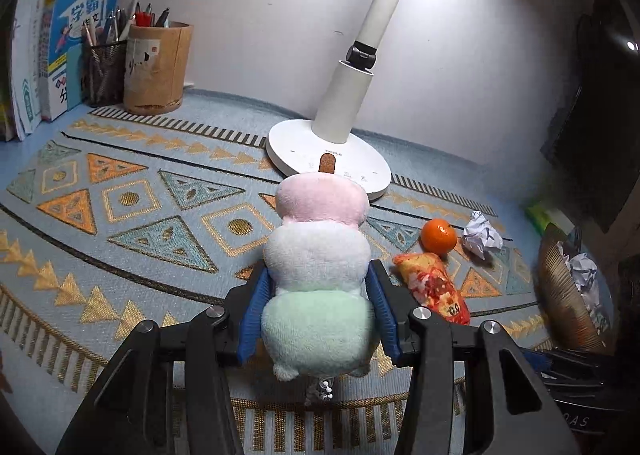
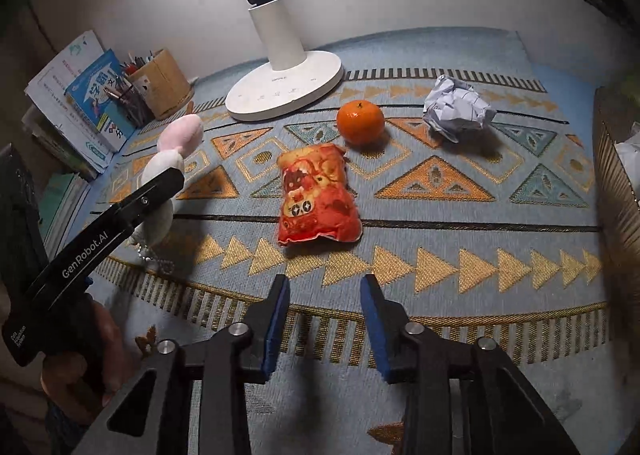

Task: Organize objects
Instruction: 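Grasp the stacked plush with the left tool while the right grasps the red chip bag, then carry the plush and chip bag over the bowl and open both tools, then move both open tools back over the rug, then grasp the orange with the left tool while the right grasps the last paper ball, then carry the orange and paper ball over the bowl and open both tools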

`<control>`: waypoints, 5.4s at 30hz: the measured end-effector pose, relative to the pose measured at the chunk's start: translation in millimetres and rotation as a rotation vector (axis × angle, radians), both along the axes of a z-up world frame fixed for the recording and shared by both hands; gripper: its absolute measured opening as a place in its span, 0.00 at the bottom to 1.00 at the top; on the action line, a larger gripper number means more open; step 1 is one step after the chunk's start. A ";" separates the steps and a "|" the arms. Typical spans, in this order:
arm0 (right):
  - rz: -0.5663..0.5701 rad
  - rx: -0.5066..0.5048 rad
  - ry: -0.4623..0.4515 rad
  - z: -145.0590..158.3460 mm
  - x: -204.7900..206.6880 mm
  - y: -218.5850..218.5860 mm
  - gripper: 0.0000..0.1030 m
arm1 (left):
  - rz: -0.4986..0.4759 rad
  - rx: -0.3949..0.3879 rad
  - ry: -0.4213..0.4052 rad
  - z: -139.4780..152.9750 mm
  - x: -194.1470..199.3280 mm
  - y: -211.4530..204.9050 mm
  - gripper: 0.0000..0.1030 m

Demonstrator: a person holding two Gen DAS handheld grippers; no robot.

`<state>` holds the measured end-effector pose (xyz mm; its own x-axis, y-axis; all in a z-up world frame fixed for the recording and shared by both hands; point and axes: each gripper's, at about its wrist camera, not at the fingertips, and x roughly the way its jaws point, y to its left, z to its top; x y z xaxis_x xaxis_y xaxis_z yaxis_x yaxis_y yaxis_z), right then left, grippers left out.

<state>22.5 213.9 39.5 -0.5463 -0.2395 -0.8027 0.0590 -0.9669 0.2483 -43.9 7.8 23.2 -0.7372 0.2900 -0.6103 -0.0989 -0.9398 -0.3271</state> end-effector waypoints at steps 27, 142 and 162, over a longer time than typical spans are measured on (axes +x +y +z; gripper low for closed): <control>-0.035 -0.034 0.123 9.7 73.5 27.1 0.31 | -0.110 0.029 0.056 20.3 51.8 57.5 0.44; -0.399 -0.141 0.086 -19.4 -102.3 92.1 0.45 | -0.432 -0.147 -0.113 -22.3 -89.7 159.5 0.35; -0.397 0.024 0.489 174.7 116.8 164.7 0.45 | -0.370 0.121 0.118 106.5 49.7 194.8 0.35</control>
